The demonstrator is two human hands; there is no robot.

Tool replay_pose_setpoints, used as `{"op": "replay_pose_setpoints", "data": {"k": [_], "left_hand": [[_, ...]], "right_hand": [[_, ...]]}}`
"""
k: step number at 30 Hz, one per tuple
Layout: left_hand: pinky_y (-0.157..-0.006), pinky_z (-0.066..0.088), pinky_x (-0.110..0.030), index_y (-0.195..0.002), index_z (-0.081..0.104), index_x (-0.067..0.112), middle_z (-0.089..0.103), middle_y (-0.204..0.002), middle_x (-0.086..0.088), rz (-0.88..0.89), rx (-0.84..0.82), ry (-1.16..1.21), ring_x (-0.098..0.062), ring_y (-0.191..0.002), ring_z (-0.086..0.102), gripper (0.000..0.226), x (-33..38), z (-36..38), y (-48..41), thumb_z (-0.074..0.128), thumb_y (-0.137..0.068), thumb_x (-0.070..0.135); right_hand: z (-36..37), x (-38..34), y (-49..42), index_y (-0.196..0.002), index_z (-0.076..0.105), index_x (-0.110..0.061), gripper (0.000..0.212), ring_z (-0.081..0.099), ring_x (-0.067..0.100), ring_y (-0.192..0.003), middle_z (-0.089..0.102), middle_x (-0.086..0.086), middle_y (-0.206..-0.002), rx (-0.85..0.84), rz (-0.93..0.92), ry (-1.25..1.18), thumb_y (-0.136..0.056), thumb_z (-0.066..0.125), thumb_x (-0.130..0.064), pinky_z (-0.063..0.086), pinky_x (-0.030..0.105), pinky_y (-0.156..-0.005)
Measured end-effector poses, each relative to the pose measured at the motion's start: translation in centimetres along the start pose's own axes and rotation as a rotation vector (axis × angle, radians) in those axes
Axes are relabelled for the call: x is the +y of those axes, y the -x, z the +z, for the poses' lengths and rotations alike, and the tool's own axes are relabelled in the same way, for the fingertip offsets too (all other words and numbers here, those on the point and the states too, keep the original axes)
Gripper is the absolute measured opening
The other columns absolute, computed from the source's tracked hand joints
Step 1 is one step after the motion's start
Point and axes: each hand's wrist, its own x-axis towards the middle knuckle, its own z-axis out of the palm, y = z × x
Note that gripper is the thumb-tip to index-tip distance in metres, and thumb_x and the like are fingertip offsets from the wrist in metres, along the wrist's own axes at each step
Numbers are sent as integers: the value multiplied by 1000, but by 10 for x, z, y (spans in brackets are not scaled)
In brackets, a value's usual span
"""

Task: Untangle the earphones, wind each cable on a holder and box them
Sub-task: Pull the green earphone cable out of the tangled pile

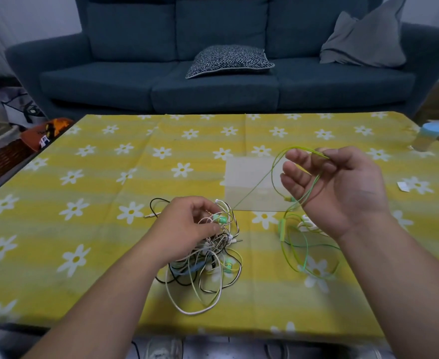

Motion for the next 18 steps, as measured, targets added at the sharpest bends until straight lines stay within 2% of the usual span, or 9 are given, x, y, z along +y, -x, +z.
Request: {"op": "replay_pose_setpoints", "data": {"k": [3, 5, 7, 9, 12, 15, 17, 18], "left_hand": [[-69, 52, -28, -96, 69, 16, 72, -74, -4, -16, 9, 38, -12, -76, 73, 15, 0, -1, 0, 73, -85, 6], [-73, 52, -27, -94, 70, 11, 76, -77, -3, -26, 13, 39, -11, -77, 74, 8, -1, -1, 0, 69, -89, 6], [-72, 51, -26, -91, 73, 12, 76, -77, -2, -28, 26, 39, -10, -74, 73, 7, -1, -1, 0, 66, -91, 8], [-66, 49, -25, -88, 73, 14, 75, -73, -2, -40, 69, 48, -8, -66, 69, 10, -2, -1, -2, 65, -92, 11], [-56, 44, -26, -80, 72, 19, 71, -68, -6, -122, 253, -20, -17, -59, 62, 12, -10, -4, -9, 66, -91, 16], [-62, 52, -36, -70, 67, 20, 70, -74, -8, -261, 476, -127, -31, -68, 63, 18, -22, -18, -19, 63, -88, 17], [-63, 48, -32, -83, 70, 20, 71, -87, -9, -361, 545, -190, -31, -73, 62, 10, -28, -28, -21, 60, -87, 18], [-68, 49, -34, -99, 70, 18, 70, -99, -10, -415, 554, -251, -32, -83, 63, 17, -30, -31, -22, 61, -86, 22]], "right_hand": [[0, 0, 0, -50, 39, -18, 19, 68, 28, -62, 69, 15, -79, 23, 1, 3, -66, 48, -20, 57, 31, -60], [-1, 0, 0, -51, 37, -18, 26, 68, 28, -62, 69, 15, -79, 44, 4, 7, -75, 45, -17, 57, 31, -60], [-1, 0, 0, -52, 36, -18, 37, 68, 28, -62, 69, 15, -79, 64, 7, 15, -89, 37, -17, 57, 30, -60], [-1, 0, 0, -56, 34, -17, 37, 68, 28, -62, 69, 15, -79, 74, 9, 19, -93, 34, -18, 57, 30, -59], [-1, 0, 1, -57, 32, -17, 36, 66, 27, -59, 70, 16, -78, 82, 6, 37, -93, 34, -17, 57, 30, -58], [0, -2, 2, -60, 32, -16, 34, 62, 25, -53, 70, 18, -79, 75, 11, 112, -94, 34, -16, 55, 29, -55], [2, -4, 5, -63, 32, -16, 31, 53, 24, -46, 71, 20, -81, 56, 23, 219, -94, 36, -13, 49, 27, -50], [3, -4, 6, -65, 32, -16, 30, 47, 23, -42, 72, 22, -84, 41, 33, 290, -94, 37, -11, 45, 28, -49]]}}
